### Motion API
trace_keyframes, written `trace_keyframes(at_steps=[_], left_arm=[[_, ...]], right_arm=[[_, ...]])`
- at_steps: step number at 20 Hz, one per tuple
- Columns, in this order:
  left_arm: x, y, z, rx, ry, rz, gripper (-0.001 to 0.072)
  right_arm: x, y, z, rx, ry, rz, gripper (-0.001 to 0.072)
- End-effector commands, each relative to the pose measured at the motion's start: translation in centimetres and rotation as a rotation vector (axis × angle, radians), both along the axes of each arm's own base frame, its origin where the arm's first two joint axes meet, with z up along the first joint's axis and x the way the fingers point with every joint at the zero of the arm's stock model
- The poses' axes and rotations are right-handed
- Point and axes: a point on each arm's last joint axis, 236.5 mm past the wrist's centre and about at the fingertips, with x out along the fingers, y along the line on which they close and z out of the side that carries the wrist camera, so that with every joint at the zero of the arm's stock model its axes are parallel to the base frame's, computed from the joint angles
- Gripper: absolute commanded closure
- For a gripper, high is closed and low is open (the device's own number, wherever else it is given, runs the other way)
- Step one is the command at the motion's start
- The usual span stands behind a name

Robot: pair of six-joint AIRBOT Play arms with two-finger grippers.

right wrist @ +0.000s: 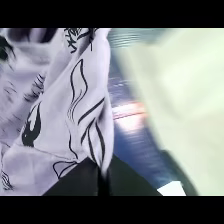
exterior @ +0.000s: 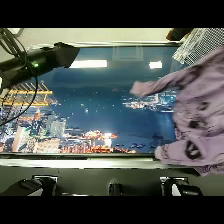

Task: Fold the clothes and pants, and hang the long-sleeved shirts on hangers.

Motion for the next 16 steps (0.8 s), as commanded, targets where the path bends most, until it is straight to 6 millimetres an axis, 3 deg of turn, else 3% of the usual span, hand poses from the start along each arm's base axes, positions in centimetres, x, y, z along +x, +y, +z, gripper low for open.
trace_keyframes(at_steps=[1, 4, 7, 14, 16], left_arm=[[-0.2, -0.5, 0.0, -0.004, 0.004, -0.009, 0.0092], [-0.1, -0.5, -0.3, -0.001, 0.009, -0.008, 0.0092], [0.1, -0.5, -0.7, 0.002, 0.017, -0.008, 0.0092], [0.6, -0.7, -1.5, 0.008, 0.032, -0.008, 0.0092], [0.7, -0.8, -1.7, 0.008, 0.037, -0.009, 0.0092]], right_arm=[[-2.8, -5.7, 5.7, -0.083, -0.275, -0.320, 0.0681], [0.1, -7.8, 6.6, -0.151, -0.307, -0.406, 0.0681], [1.2, -10.4, 7.8, -0.297, -0.288, -0.548, 0.0681], [4.2, -10.9, 11.5, -0.404, -0.438, -0.575, 0.0681], [3.6, -12.3, 11.7, -0.416, -0.459, -0.614, 0.0680]])
